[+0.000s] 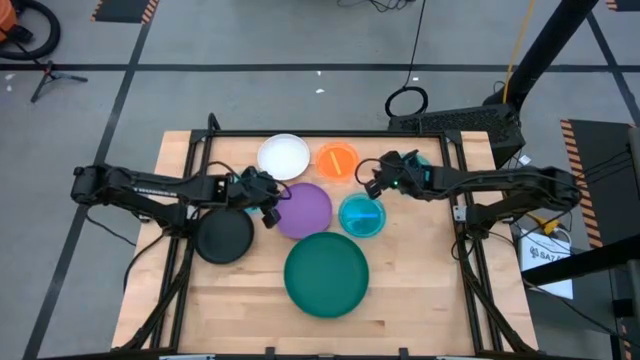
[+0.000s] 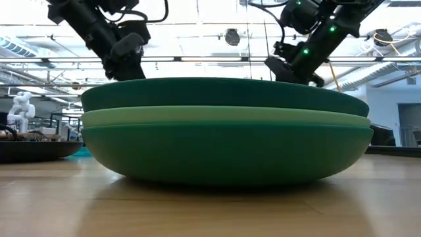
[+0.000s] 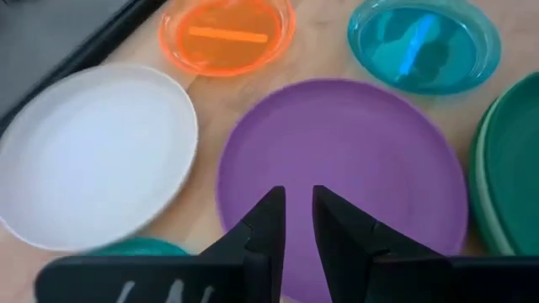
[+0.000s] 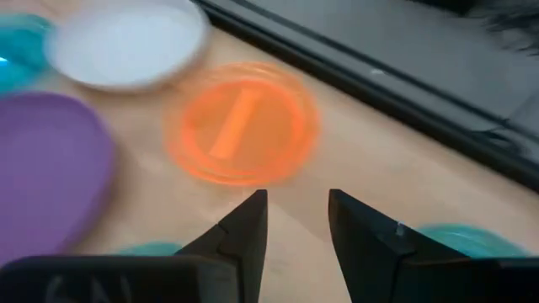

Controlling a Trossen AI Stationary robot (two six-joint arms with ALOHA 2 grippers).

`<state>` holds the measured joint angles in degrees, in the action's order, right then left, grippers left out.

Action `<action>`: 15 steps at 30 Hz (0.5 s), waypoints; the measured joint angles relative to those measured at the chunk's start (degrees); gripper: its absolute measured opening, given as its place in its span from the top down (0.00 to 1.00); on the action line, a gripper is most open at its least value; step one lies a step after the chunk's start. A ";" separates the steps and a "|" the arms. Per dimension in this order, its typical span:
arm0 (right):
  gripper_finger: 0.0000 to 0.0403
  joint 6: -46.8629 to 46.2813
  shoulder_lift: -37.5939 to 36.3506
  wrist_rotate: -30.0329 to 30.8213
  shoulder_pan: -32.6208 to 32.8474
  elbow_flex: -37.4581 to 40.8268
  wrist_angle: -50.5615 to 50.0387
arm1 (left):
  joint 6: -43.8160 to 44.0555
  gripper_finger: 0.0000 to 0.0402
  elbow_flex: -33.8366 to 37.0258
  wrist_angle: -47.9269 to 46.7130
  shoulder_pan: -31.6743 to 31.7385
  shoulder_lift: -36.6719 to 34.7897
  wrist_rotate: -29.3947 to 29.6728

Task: Stack plastic plates
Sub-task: Stack the purple plate on top of the dark green plate

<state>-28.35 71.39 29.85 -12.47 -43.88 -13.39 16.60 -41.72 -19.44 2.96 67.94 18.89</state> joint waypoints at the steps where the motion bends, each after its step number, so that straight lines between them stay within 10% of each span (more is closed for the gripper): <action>1: 0.70 -0.68 0.45 -1.65 0.00 -0.02 1.69 | -1.50 0.83 -0.50 -0.04 0.00 -0.04 0.94; 15: 0.70 -1.03 18.25 -10.63 0.31 -13.12 3.68 | -20.67 0.83 -5.96 -0.65 1.29 -0.14 10.42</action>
<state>-29.37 89.64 19.21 -12.16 -56.99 -9.71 -4.07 -47.68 -20.08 4.25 67.80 29.31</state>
